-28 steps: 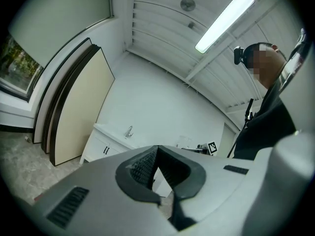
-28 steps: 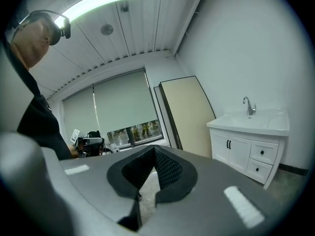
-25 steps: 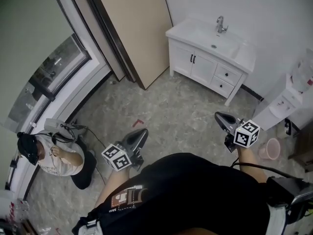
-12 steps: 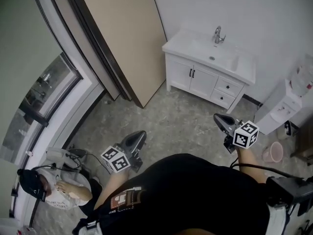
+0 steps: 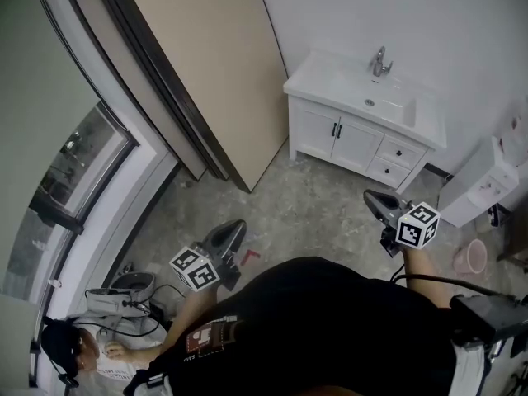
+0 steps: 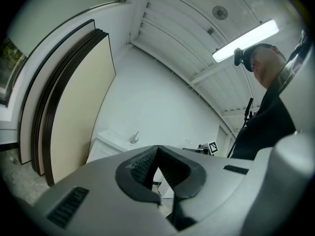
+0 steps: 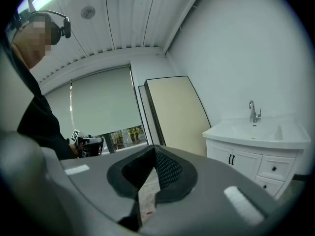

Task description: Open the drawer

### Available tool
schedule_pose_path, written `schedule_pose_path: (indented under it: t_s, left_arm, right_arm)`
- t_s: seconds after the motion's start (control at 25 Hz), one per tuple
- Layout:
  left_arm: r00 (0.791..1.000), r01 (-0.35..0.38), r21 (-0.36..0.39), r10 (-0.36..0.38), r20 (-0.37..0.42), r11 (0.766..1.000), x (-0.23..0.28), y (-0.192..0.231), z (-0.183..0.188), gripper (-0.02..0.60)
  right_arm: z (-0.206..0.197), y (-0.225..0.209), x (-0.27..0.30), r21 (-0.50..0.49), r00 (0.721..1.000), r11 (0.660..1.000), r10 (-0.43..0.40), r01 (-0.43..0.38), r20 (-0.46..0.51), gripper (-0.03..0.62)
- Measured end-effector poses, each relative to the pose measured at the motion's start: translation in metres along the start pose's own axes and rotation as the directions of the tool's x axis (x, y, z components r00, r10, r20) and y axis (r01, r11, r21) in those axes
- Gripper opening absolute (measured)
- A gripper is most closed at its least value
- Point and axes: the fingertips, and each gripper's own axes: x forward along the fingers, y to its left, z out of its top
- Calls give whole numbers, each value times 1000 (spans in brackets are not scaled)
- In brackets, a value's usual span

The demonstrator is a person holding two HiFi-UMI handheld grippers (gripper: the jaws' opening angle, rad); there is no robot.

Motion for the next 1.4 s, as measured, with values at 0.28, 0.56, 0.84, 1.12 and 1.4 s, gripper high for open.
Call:
schedule_pose_path:
  t_s: [0.28,0.56,0.84,1.12,1.4]
  left_arm:
    - [998,-64,-30,65,9,997,48,54,6,-8]
    - [991,-125,8,125,42,992,149,82,38,-8]
    - [991,-132,-16,132,32,991,252,114,52,-8]
    - [997,-75,-11,75,-7,997,325,156,61,-8]
    - [997,53,-37,-55,-46,998,385,239,85,-8]
  right_arm:
    - [19,-69,58,11,998,998,56,-56,0,-4]
    - [65,-179,101,-12,993,993,114,-114,-25,-5]
    - [107,-278,132,-14,991,991,131,-131,-11,-5]
    - [111,-349,145,33,998,997,66,-66,3,-5]
    - [127,-397,188,54,996,995,-81,80,27,-5]
